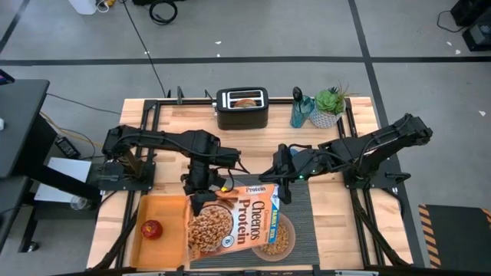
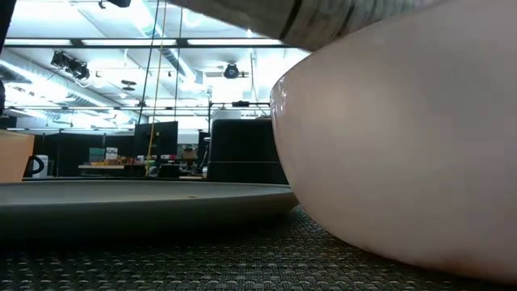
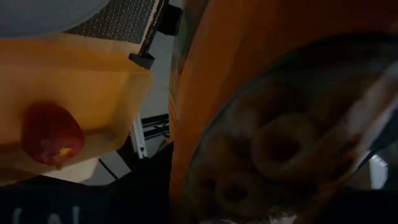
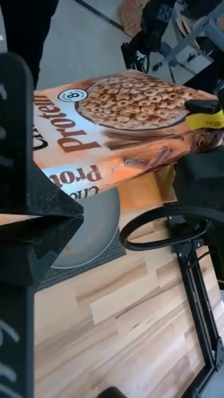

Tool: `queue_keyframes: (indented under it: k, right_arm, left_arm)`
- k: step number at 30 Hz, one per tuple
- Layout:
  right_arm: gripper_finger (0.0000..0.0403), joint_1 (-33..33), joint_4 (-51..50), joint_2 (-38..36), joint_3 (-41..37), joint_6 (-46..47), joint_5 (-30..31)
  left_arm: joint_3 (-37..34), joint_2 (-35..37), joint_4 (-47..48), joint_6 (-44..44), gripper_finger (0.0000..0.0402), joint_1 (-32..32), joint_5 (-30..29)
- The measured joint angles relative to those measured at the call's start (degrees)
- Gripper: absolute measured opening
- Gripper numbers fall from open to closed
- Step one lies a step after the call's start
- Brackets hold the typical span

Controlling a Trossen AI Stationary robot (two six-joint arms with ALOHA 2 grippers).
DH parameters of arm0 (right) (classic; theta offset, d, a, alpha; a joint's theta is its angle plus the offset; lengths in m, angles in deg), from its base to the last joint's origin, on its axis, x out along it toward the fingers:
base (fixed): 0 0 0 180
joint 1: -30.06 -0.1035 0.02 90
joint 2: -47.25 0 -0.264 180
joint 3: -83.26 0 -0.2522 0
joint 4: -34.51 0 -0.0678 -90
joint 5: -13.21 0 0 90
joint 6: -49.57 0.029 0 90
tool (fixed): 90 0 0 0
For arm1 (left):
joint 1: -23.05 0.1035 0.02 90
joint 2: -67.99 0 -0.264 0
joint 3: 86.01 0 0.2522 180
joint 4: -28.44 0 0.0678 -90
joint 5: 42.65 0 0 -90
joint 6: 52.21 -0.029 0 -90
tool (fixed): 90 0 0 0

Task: Arrange a breakfast setting
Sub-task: Pour the cereal from the cereal box into the orange bowl

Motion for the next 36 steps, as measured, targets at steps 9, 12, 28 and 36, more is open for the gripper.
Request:
queue_keyframes:
  k: [9,12,28,36]
  right_arm:
    - [0.0012,-0.02,0.26,-0.02,-0.02,0.15,-0.02]
    - [0.0012,-0.04,0.4,-0.02,-0.02,0.17,-0.02]
    - [0.0012,-0.04,0.68,-0.02,-0.02,-0.02,-0.04]
    - [0.0012,-0.04,0.79,-0.02,-0.02,-0.07,-0.04]
  left_arm:
    - [0.0,0.0,-0.02,-1.55,0.0175,0.0,0.39]
    - [0.0,-0.02,-0.17,-0.24,0.0175,0.0,0.74]
    - [-0.49,0.04,0.02,-2.4,0.0175,0.41,-0.91]
    - [-0.87,0.0,0.01,-1.79,0.0175,0.42,-0.58]
